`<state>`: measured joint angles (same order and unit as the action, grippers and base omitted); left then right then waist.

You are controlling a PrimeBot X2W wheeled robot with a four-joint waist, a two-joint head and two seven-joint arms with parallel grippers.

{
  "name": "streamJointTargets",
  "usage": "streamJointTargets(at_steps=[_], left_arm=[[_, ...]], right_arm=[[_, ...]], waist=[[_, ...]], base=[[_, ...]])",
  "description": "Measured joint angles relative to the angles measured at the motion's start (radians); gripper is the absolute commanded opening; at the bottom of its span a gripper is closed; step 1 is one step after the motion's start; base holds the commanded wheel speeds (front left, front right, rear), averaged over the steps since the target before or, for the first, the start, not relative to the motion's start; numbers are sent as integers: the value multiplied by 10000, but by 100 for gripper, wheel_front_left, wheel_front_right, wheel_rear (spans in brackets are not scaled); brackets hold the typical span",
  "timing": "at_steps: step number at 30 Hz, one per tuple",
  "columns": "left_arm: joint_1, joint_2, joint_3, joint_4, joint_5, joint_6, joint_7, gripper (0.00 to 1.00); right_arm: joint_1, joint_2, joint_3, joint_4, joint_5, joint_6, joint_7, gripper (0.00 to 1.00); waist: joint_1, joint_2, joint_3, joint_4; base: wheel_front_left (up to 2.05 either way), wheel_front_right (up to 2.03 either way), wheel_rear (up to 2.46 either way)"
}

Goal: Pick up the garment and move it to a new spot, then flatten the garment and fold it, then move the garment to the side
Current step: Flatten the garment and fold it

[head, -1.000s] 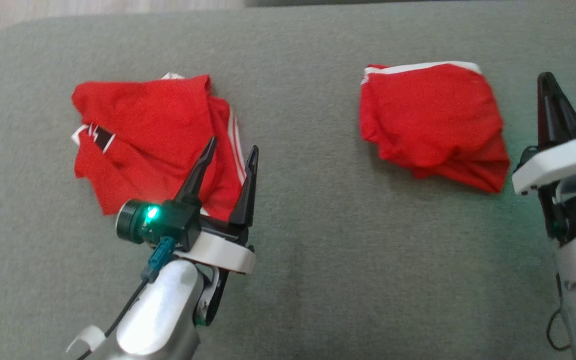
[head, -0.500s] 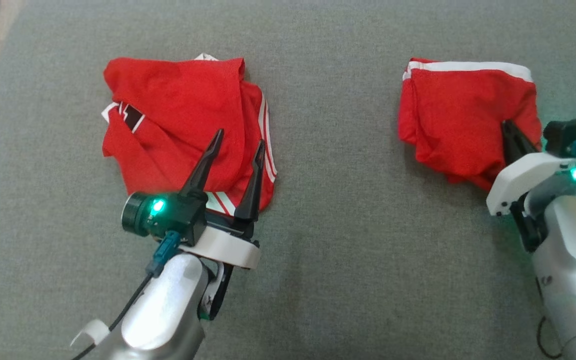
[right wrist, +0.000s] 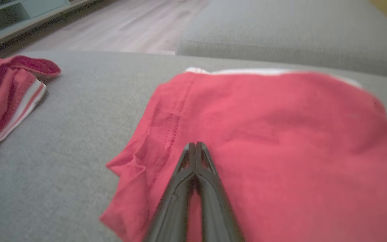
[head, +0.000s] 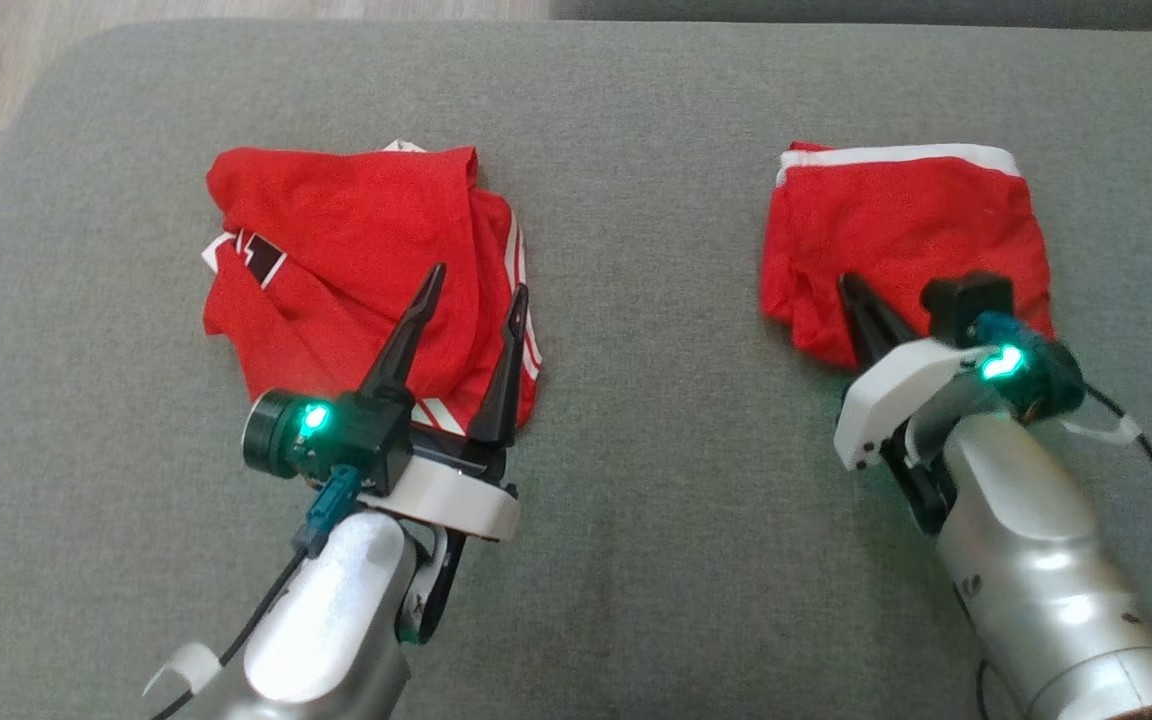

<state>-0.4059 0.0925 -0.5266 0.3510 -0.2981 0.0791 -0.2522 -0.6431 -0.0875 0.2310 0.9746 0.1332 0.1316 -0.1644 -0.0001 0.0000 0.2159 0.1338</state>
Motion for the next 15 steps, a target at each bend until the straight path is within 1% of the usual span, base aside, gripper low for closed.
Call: streamJointTargets(at_steps=[3,8,11,15], left_arm=[[0,-8,31,19,0,0,0,100],[58,58,151,52,0,2,0,100],[169,73,224,50,-2,6,0,100],[359,88,324,38,-4,48,0,100]], right_arm=[[33,56,163,454,182,0,46,0],[37,130,167,616,575,0,-476,0],[52,98,-134,337,744,0,-675,0],[151,-140,-635,-376,882,0,-796,0]], waist=[[0,0,-55,-55],[0,0,-272,-263],[0,0,-465,-445],[0,0,-676,-659]], base=[[0,0,0],[0,0,0],[0,0,0],[0,0,0]])
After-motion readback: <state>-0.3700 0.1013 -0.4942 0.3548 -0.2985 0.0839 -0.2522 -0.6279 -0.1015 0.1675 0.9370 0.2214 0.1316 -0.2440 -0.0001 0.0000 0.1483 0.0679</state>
